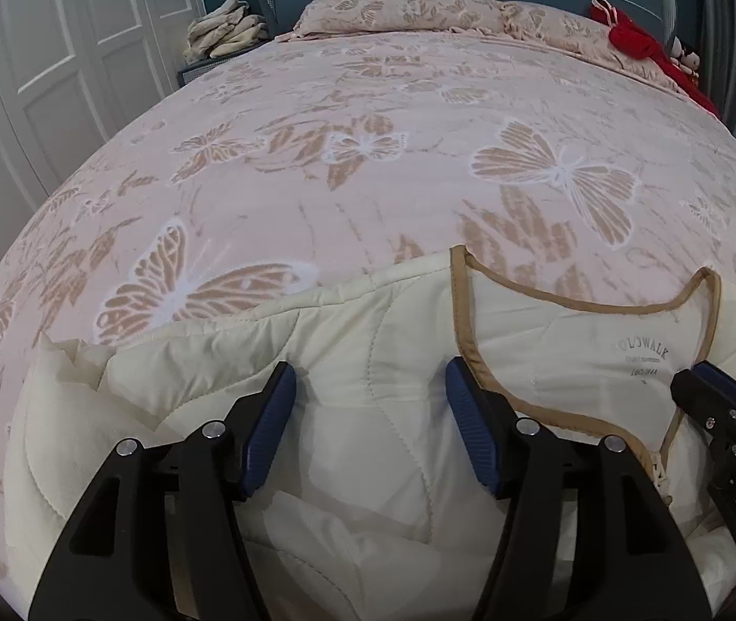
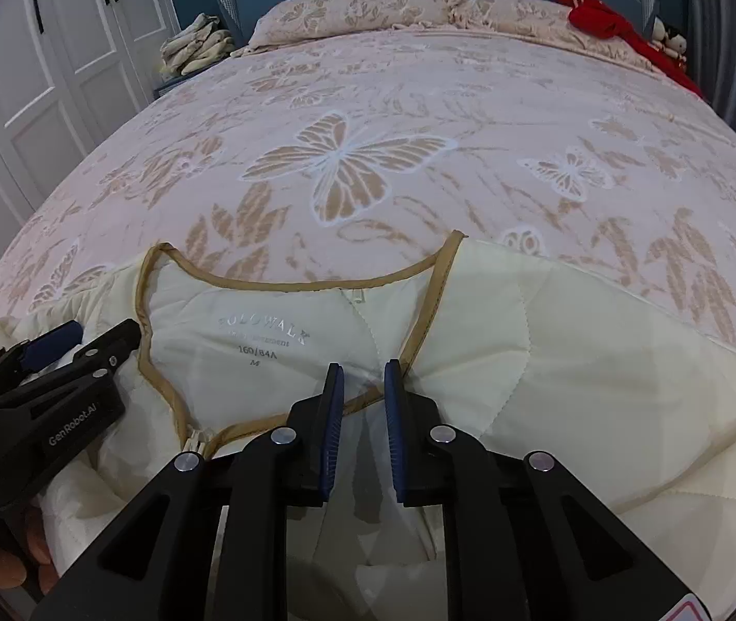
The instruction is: Fold large clothes
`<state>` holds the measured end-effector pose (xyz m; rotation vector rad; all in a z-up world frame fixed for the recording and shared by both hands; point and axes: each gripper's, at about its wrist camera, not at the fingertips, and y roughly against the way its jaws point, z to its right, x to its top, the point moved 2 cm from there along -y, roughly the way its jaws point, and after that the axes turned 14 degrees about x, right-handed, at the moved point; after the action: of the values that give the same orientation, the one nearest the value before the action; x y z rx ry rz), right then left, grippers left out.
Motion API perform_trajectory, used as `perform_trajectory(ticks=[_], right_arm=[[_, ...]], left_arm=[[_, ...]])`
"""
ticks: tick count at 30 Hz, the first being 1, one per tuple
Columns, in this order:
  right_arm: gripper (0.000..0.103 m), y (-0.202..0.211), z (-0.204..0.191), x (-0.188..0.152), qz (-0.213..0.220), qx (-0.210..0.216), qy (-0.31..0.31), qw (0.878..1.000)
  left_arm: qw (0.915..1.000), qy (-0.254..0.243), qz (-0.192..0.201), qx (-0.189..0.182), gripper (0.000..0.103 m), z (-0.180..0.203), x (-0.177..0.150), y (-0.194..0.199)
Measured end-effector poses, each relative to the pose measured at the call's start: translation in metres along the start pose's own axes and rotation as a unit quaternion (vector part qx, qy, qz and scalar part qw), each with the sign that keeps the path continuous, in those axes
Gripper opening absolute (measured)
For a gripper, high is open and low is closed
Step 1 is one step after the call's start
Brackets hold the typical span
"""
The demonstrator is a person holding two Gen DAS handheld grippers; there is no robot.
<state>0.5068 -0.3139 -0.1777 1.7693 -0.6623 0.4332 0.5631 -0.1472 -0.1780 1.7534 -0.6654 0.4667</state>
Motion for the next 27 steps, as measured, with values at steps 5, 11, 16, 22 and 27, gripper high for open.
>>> perform_trajectory(ticks=[5, 11, 16, 22, 27], right_arm=[[0.011, 0.000, 0.000, -0.001, 0.015, -0.003, 0.001, 1.000], [0.011, -0.001, -0.001, -0.002, 0.020, -0.008, 0.003, 1.000], [0.011, -0.001, -0.002, -0.002, 0.021, -0.011, 0.005, 1.000], [0.011, 0.000, -0.003, -0.003, 0.021, -0.016, 0.007, 1.000], [0.013, 0.027, 0.001, 0.000, 0.042, -0.050, -0.014, 0.998]], left_arm=[[0.9999, 0.000, 0.010, 0.011, 0.059, 0.003, -0.002, 0.000], [0.9997, -0.002, 0.015, 0.017, 0.059, 0.005, -0.003, 0.000], [0.9997, -0.003, 0.015, 0.018, 0.060, 0.005, -0.003, 0.000], [0.9997, -0.005, 0.012, 0.022, 0.062, 0.005, -0.003, 0.001], [0.9988, 0.043, -0.024, 0.008, 0.071, -0.037, -0.001, 0.021]])
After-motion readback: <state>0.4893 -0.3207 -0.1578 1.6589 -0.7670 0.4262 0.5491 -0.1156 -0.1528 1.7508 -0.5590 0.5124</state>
